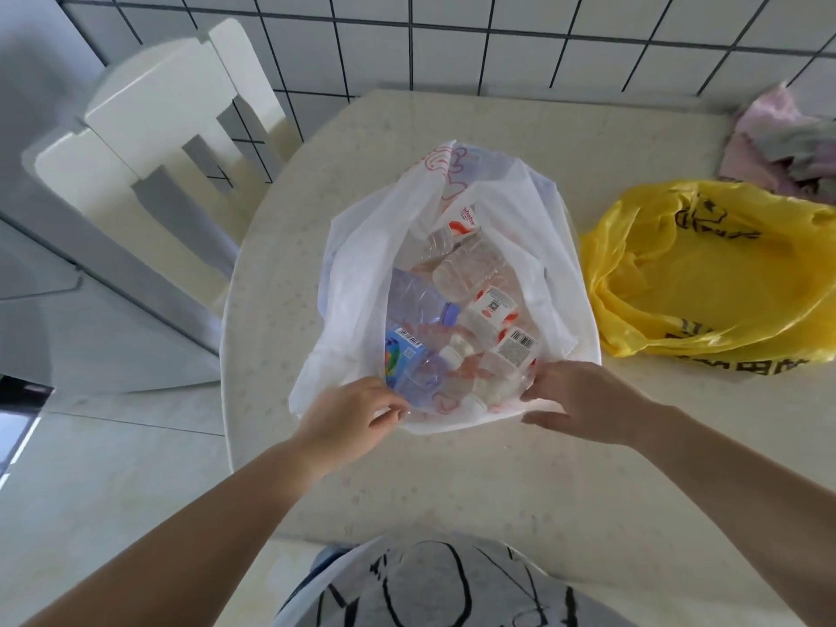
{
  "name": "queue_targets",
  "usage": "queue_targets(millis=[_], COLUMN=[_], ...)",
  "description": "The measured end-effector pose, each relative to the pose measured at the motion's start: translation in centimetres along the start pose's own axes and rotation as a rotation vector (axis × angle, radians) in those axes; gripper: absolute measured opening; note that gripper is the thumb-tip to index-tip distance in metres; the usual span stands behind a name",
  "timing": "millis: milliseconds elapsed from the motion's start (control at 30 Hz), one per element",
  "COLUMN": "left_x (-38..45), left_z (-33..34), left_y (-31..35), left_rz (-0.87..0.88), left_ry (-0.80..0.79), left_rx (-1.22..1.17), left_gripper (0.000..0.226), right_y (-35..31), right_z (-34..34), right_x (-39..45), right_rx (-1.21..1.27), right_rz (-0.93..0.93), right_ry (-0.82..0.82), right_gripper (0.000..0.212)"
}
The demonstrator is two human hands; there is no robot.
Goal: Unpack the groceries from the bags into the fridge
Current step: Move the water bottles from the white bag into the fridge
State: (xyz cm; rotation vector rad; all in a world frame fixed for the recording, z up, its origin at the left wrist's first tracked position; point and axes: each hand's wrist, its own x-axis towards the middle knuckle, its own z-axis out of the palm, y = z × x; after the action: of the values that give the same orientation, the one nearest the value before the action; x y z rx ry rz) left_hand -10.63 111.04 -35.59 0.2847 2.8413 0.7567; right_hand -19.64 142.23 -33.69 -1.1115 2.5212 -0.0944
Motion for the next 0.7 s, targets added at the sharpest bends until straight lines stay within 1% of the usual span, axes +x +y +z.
queue_targets(millis=[33, 133, 200, 233, 300, 400, 500, 700], left_x=[0.1, 1.7, 3.7, 4.8, 7.0, 10.2, 12.3, 14.5], left_z=[-0.4, -1.9, -3.0, -3.6, -4.6, -5.1, -5.1, -5.5], left_y=[0.3, 1.5, 2.6, 3.0, 3.8, 3.4, 2.1, 1.1], left_rz=[0.010, 0.049, 0.083, 0.079, 0.056, 0.050, 0.015, 0.085], left_ry=[0.069, 0.192, 0.200, 0.184, 0.153, 0.070, -0.065, -0.201], left_rx=[-0.027, -0.129, -0.222, -0.279, -0.330, -0.220, -0.013, 0.429], left_gripper=[0.026, 0.024, 0.023, 0.022, 0.027, 0.040, 0.049, 0.059], right_y=[0.0, -0.9, -1.6, -1.9, -2.3, -2.3, -1.7, -0.1], right_z=[-0.6, -3.0, -4.3, -4.7, -5.2, -5.3, -5.0, -5.8], right_x=[0.0, 1.2, 3.0, 4.0, 6.0, 8.5, 9.6, 10.1], right_rx=[0.031, -0.001, -0.042, -0.061, -0.090, -0.106, -0.150, -0.247], right_rz=[0.018, 0.018, -0.046, -0.080, -0.138, -0.205, -0.206, -0.163], right_ry=[0.055, 0.207, 0.299, 0.322, 0.287, 0.165, 0.042, -0.020], right_gripper=[0.050, 0.027, 0.016, 0.016, 0.022, 0.033, 0.040, 0.053])
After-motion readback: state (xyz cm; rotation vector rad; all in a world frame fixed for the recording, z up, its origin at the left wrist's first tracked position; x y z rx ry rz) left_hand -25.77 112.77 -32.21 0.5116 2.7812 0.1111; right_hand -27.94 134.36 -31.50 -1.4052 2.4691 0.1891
